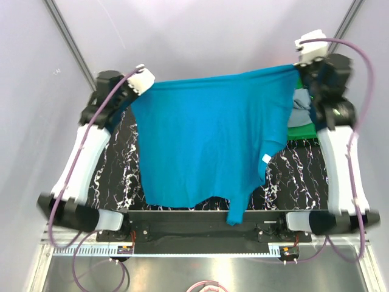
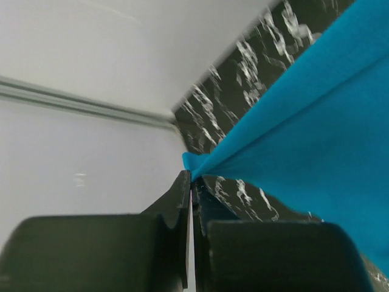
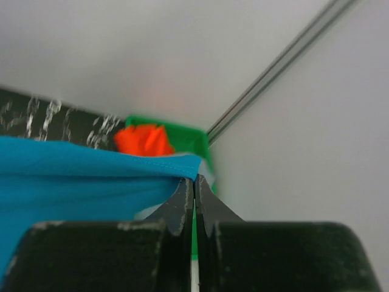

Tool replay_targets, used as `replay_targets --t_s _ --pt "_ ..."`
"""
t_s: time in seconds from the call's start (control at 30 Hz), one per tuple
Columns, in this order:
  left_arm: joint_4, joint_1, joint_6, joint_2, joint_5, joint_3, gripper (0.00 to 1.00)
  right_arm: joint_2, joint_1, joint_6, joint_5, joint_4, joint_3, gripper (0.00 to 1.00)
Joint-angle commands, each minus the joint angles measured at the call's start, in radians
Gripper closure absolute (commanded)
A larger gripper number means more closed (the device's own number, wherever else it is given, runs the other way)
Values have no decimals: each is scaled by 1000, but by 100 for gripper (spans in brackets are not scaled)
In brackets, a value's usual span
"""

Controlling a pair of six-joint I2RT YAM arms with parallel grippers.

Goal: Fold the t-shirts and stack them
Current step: Fold the tshirt

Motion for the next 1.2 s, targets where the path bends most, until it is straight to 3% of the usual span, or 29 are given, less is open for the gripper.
replay_targets --t_s 0.0,0.17,0.4,0.57,0.97,1.17 --pt "86 57 33 140 -58 -26 100 132 -28 27 3 103 -76 100" --pt "68 108 1 435 -78 78 100 421 -36 60 -40 74 -68 100" --pt "-118 105 -74 782 -107 470 100 819 -36 121 -88 -44 269 100" --pt "-57 99 -50 848 -129 491 100 1008 -36 133 -82 -105 447 100" --pt "3 97 -73 825 -153 399 100 956 -17 166 -102 -44 443 100" --pt "-47 96 -91 805 -141 399 100 932 1 181 -138 -156 444 100"
